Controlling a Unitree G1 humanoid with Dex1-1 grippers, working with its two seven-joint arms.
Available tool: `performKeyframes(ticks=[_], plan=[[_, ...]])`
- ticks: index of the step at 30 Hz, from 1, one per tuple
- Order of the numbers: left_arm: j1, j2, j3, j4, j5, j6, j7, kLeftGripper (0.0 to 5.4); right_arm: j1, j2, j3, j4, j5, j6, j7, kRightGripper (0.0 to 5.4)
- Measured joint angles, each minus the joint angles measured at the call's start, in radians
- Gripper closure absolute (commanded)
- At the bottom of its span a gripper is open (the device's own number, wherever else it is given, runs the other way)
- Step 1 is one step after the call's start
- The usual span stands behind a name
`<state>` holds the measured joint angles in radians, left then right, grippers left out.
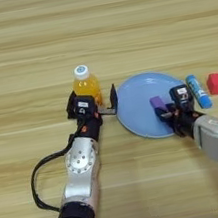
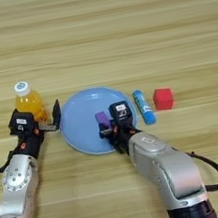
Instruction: Move the objects on the table
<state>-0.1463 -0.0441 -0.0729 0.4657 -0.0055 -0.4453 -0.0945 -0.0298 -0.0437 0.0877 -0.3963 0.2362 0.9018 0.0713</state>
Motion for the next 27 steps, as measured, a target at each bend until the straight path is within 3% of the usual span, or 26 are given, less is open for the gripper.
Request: performKeyframes(ticks=[8, 12, 27], plan=[[0.0, 0.0, 0.002, 0.001, 0.0, 0.0, -0.002, 0.0, -0.004, -0.003, -0.059, -0.035, -0.003, -0.073, 0.0, 3.96], [0.0, 0.0, 0.007, 0.002, -0.001, 0.0, -0.004, 0.0, -0.004, -0.024, -0.063, -0.054, -0.041, -0.15, -0.006, 3.96], [-0.003, 0.0, 0.024, 0.014, 0.0, 0.0, -0.002, 0.0, 0.011, -0.103, -0.312, -0.073, -0.075, -0.304, -0.045, 3.96]])
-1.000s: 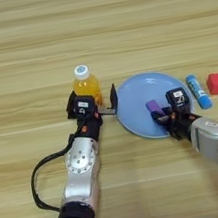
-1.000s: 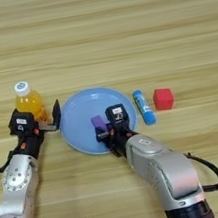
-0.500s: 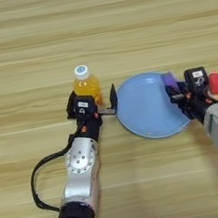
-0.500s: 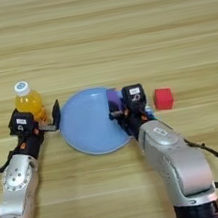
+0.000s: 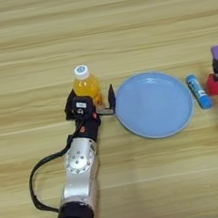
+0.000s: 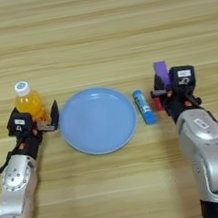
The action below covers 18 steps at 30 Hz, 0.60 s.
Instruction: Move the objects on the table
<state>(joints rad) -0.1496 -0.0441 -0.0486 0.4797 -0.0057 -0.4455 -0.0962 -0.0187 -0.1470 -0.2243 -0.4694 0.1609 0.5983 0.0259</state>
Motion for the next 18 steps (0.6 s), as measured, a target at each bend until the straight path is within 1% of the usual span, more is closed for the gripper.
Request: performKeyframes(ticks=[5, 10, 13, 18], plan=[[-0.002, 0.002, 0.007, 0.005, 0.0, 0.0, 0.006, 0.0, 0.01, -0.012, -0.072, 0.026, 0.004, -0.026, -0.002, 3.96], [-0.009, 0.007, 0.015, 0.013, 0.0, 0.0, 0.012, 0.0, 0.034, -0.027, -0.131, 0.114, 0.005, -0.066, 0.002, 3.96], [-0.011, 0.007, 0.016, 0.018, 0.0, 0.0, 0.014, 0.0, 0.04, -0.04, -0.146, 0.199, 0.0, -0.096, 0.003, 3.96], [-0.013, 0.008, 0.017, 0.024, 0.0, 0.0, 0.015, 0.0, 0.04, -0.05, -0.155, 0.3, -0.007, -0.135, 0.004, 3.96]])
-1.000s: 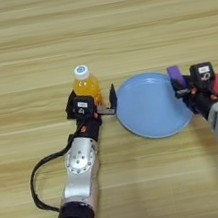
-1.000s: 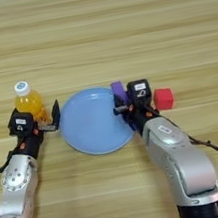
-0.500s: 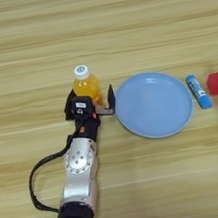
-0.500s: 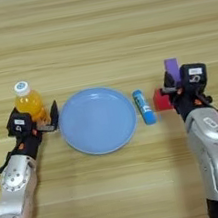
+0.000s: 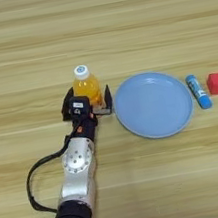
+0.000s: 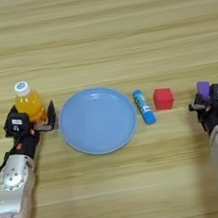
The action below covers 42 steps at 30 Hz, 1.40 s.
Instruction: Move the objects on the table
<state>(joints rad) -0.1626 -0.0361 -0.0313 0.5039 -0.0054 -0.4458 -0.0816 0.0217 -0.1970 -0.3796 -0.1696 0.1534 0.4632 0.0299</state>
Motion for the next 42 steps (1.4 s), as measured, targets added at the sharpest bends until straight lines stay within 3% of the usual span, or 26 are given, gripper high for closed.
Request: performKeyframes(ticks=[10, 11, 21, 40, 42], plan=[[-0.003, 0.0, 0.001, 0.009, 0.0, 0.0, 0.0, 0.0, -0.014, -0.021, 0.008, 0.181, -0.007, -0.072, 0.009, 3.98], [-0.004, 0.0, 0.001, 0.01, 0.0, 0.0, 0.0, 0.0, -0.015, -0.023, 0.01, 0.192, -0.007, -0.086, 0.011, 3.61], [-0.007, 0.0, 0.006, 0.028, 0.0, -0.001, -0.001, 0.0, 0.006, -0.017, 0.041, 0.16, -0.038, -0.211, -0.021, 2.6], [-0.01, 0.009, 0.01, 0.038, 0.0, -0.003, -0.002, 0.0, 0.019, -0.001, 0.072, 0.136, -0.05, -0.234, -0.034, 0.3], [-0.01, 0.01, 0.01, 0.039, 0.0, -0.003, -0.002, 0.23, 0.02, 0.001, 0.073, 0.128, -0.05, -0.234, -0.04, 0.06]])
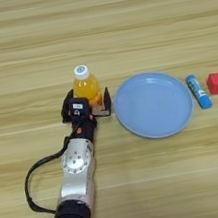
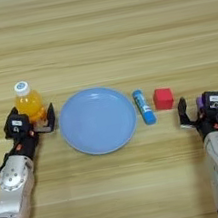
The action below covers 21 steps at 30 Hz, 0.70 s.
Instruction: Move the objects on the table
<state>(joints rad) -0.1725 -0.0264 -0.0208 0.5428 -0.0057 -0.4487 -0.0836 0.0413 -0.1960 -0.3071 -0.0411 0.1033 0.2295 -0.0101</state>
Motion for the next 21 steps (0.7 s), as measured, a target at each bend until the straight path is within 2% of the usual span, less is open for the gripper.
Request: performKeyframes(ticks=[9, 15, 21], plan=[[-0.004, 0.003, 0.007, 0.015, 0.0, -0.006, -0.011, 1.16, 0.008, 0.005, 0.005, -0.045, -0.002, -0.002, -0.008, 0.0], [-0.005, 0.003, 0.009, 0.019, 0.0, -0.013, -0.016, 1.89, 0.009, 0.023, 0.033, -0.04, -0.006, -0.074, -0.003, 0.0], [-0.011, 0.008, 0.018, 0.03, 0.0, -0.019, -0.016, 2.01, 0.009, 0.025, 0.048, -0.033, -0.023, -0.114, -0.002, 0.0]])
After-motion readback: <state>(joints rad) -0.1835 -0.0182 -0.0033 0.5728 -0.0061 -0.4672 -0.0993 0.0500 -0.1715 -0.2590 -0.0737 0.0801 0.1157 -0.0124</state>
